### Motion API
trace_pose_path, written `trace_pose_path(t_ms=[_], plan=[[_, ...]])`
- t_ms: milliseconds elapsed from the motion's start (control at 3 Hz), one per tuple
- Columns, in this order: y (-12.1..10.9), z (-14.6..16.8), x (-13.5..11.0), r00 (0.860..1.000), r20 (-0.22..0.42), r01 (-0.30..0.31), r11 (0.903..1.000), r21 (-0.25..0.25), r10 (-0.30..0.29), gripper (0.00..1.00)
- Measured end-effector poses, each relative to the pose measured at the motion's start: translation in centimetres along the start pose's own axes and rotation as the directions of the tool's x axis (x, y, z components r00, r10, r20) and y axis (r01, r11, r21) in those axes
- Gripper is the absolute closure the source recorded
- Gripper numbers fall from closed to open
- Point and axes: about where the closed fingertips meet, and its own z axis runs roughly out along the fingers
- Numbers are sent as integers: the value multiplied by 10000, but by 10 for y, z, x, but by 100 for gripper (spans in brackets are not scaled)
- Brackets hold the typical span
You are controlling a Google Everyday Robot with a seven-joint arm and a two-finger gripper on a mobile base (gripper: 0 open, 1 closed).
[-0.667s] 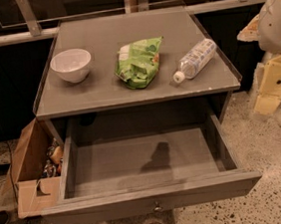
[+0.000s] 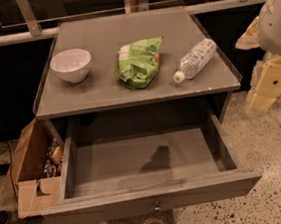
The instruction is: Close top drawer
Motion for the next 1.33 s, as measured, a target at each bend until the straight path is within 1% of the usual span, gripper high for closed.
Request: trace_pose_path(t_ms=[1000,1333], plan=[[0,0,0,10000,-2,-1,10000,5,1,88],[-1,-2,10,9997,-232,-113,9993,345,121,100]])
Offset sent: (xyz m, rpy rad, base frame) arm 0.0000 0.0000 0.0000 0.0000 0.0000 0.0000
